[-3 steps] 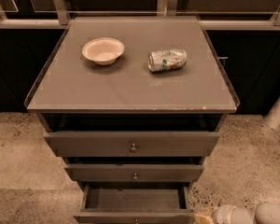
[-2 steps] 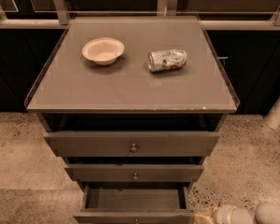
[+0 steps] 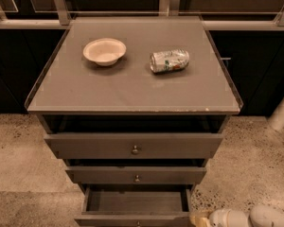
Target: Close bottom drawer
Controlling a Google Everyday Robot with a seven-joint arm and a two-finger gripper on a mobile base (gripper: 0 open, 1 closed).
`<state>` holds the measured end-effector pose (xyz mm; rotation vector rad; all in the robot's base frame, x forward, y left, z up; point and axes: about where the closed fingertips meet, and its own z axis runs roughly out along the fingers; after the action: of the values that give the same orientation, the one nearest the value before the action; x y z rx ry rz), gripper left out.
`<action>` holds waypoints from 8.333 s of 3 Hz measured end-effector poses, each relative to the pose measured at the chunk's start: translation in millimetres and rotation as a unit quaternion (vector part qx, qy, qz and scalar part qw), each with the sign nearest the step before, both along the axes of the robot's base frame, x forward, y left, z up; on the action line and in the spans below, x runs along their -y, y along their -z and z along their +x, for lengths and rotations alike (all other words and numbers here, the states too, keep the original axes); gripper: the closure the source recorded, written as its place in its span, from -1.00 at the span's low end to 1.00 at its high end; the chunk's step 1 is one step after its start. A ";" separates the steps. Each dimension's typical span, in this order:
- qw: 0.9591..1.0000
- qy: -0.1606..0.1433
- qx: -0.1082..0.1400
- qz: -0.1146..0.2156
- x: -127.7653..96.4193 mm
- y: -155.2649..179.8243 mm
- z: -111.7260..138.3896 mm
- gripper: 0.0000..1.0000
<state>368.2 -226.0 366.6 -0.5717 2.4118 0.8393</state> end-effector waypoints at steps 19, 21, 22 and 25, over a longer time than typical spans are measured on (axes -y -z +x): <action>0.987 0.143 0.015 0.075 -41.6 183.3 155.5 1.00; 0.988 0.128 -0.007 0.083 -42.9 163.3 159.3 1.00; 0.990 0.113 -0.045 0.070 -29.6 158.2 155.1 1.00; 0.989 0.059 -0.124 0.055 -12.0 132.1 146.5 -0.25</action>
Offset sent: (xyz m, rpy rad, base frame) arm 0.0403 0.0158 -0.0981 0.0955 0.0712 -0.0320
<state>514.7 -214.0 234.5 -0.2926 2.5714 1.0370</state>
